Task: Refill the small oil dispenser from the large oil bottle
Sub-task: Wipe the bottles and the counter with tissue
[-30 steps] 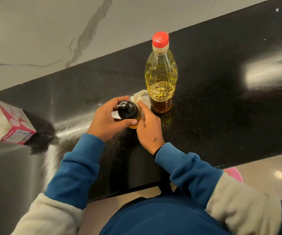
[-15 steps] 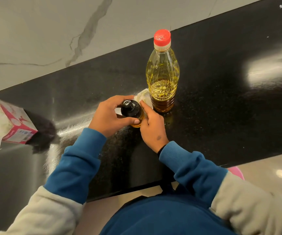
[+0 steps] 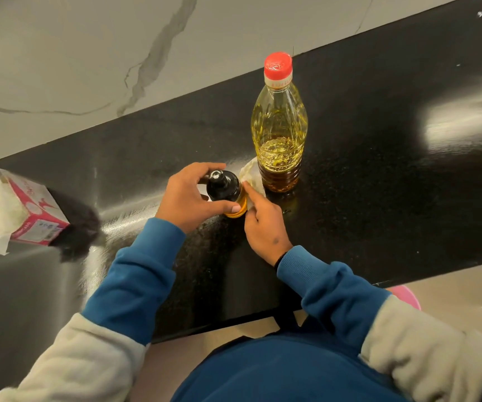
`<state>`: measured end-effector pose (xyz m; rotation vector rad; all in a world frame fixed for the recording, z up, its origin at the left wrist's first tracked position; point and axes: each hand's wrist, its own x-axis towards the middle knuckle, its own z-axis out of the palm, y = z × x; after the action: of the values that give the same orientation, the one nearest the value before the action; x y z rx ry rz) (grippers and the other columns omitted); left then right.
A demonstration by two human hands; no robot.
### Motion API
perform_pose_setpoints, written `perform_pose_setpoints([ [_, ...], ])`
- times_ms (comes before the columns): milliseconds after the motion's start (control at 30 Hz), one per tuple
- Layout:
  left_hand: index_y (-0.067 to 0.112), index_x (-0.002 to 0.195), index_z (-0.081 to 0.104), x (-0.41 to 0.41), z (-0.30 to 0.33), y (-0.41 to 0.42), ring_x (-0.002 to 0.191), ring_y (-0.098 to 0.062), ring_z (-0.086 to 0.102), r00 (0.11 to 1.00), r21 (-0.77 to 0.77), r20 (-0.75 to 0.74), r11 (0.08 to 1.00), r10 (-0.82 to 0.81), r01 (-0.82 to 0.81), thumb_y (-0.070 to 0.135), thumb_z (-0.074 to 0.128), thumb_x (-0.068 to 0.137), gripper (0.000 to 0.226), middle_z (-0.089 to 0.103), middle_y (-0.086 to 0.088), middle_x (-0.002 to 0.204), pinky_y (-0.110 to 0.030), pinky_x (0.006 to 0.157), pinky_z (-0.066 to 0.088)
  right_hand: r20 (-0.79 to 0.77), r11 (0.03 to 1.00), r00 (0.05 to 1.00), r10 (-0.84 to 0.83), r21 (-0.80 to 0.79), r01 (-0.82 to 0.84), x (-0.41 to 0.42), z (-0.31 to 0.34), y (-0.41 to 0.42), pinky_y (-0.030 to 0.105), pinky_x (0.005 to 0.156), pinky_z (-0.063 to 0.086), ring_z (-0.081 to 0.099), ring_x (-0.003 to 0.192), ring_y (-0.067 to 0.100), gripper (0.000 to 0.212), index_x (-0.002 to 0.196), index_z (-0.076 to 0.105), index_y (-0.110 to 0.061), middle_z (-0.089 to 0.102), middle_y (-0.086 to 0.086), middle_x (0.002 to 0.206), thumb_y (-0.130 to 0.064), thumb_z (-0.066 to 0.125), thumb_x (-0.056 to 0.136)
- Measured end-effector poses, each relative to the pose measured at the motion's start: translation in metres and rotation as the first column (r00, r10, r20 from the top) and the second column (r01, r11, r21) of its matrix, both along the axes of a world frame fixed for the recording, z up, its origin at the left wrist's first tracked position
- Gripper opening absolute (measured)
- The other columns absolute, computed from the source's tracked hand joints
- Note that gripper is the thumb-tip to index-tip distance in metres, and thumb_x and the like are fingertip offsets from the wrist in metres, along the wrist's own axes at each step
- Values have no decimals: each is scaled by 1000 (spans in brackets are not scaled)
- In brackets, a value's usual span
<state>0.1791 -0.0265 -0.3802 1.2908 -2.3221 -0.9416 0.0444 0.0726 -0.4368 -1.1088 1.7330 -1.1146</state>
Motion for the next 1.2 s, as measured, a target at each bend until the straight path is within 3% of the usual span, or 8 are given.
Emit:
perform_pose_setpoints([
  [67, 25, 136, 62, 7, -2, -6, 121, -10, 60, 998, 67, 0, 995, -70, 70, 20, 96, 64, 80, 66, 9, 126, -17, 99, 51, 53, 1000, 999, -10, -15, 10, 0, 7, 1, 22, 117, 30, 40, 143, 16, 54, 152, 36, -9, 47, 9, 151, 1, 41, 99],
  [167, 28, 136, 62, 10, -8, -9, 124, -13, 61, 997, 74, -18, 995, -71, 72, 10, 93, 67, 78, 68, 9, 127, -43, 106, 52, 123, 998, 992, -14, -52, 21, 3, 21, 3, 7, 113, 22, 29, 142, 2, 56, 154, 32, -11, 39, 5, 157, -1, 40, 100],
  [367, 26, 130, 64, 6, -13, 3, 116, -10, 62, 992, 81, -107, 995, 69, -61, 15, 96, 63, 74, 68, 14, 121, -39, 91, 60, 91, 985, 992, 83, -162, -68, 17, 30, 19, 34, 122, 28, 27, 150, 18, 67, 158, 20, -12, 27, 8, 163, -3, 40, 94],
  [467, 27, 129, 62, 8, -22, 4, 117, -10, 61, 987, 126, -126, 989, 96, -80, 20, 97, 61, 77, 67, 14, 122, -37, 95, 58, 38, 992, 998, 54, -118, -49, 13, 21, 21, 30, 107, 46, 52, 125, 23, 67, 158, 18, -17, 43, 17, 152, -4, 39, 96],
  [567, 28, 124, 64, 8, -36, 5, 114, -14, 66, 977, 185, -157, 976, 142, -112, 41, 94, 52, 80, 71, 10, 118, -44, 104, 53, -36, 998, 999, 17, -68, -20, 7, 13, 16, 19, 88, 43, 54, 100, 19, 63, 157, 22, -16, 57, 25, 132, -2, 39, 98],
  [933, 13, 119, 70, -3, -56, 17, 105, -9, 70, 880, 284, -325, 924, 346, -258, 5, 95, 60, 65, 75, 4, 110, -30, 96, 57, -124, 995, 992, 1, -99, -13, 3, 18, 1, 32, 114, 40, 49, 136, 18, 50, 152, 38, -12, 54, 9, 146, -7, 43, 102],
  [1100, 12, 111, 68, -6, -33, 25, 94, -3, 70, 817, 296, -448, 922, 364, -249, -5, 90, 62, 57, 74, 11, 99, -22, 81, 56, -12, 987, 1000, -24, -160, 22, 3, 43, 1, -1, 96, 35, 46, 111, -26, 46, 149, 44, -12, 55, -10, 134, -9, 46, 102],
  [1200, 19, 100, 69, -4, -12, 32, 86, -13, 71, 725, 373, -560, 903, 401, -211, 5, 87, 56, 49, 76, 11, 87, -33, 71, 61, 125, 974, 992, -1, -224, 29, 5, 59, 7, 6, 99, 38, 47, 114, -24, 44, 148, 45, -16, 52, -17, 134, -18, 45, 104],
])
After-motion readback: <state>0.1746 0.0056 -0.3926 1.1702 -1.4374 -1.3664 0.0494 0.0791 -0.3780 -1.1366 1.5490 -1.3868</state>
